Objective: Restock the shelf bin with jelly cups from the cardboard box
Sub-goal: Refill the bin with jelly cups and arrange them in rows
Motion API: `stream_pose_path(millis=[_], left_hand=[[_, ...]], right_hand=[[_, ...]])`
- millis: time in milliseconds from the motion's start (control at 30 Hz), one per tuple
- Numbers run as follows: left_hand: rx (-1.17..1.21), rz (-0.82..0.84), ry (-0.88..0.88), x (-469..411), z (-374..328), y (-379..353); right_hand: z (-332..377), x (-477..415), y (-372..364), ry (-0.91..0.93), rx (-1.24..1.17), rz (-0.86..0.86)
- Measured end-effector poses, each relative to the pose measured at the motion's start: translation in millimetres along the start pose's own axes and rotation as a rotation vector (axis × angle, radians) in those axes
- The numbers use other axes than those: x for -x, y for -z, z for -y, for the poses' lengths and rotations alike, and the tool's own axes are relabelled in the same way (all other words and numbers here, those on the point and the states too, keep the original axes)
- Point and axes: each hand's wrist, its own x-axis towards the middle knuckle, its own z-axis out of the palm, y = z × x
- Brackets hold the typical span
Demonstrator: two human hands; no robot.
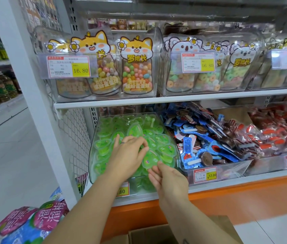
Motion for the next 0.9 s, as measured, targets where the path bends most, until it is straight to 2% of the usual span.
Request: stream_pose_path(millis=[133,200,233,333,400,600,900], left_hand=[[-0.008,0.021,-0.032,0.9,3.9,0.1],[-0.011,0.024,-0.036,1.1,4.3,0.1],[-0.012,0.022,-0.035,0.7,4.3,0.3],[-0.030,0.021,-0.031,0.3,3.8,0.5],[-0.037,0.021,-0.028,0.5,2.9,0.1],[-0.034,0.015,-0.024,-0.3,2.1,-0.9],[-0.028,0.045,-0.018,-0.7,0.9,1.2]], right_hand=[[0.5,0.2,7.6,0.023,0.101,0.066],[-2.9,1.0,21.4,0.171,0.384,0.111],[-5.7,-1.2,30.7,0.337,0.635,0.129],[-11.5,-11.4,55.4,1.043,1.382,0.203],[-12.1,-16.8,62.5,1.275,1.608,0.260],[-10.0,-28.7,65.1,1.403,1.766,0.277],[-6.1,-41.4,67.0,1.559,1.813,0.263]])
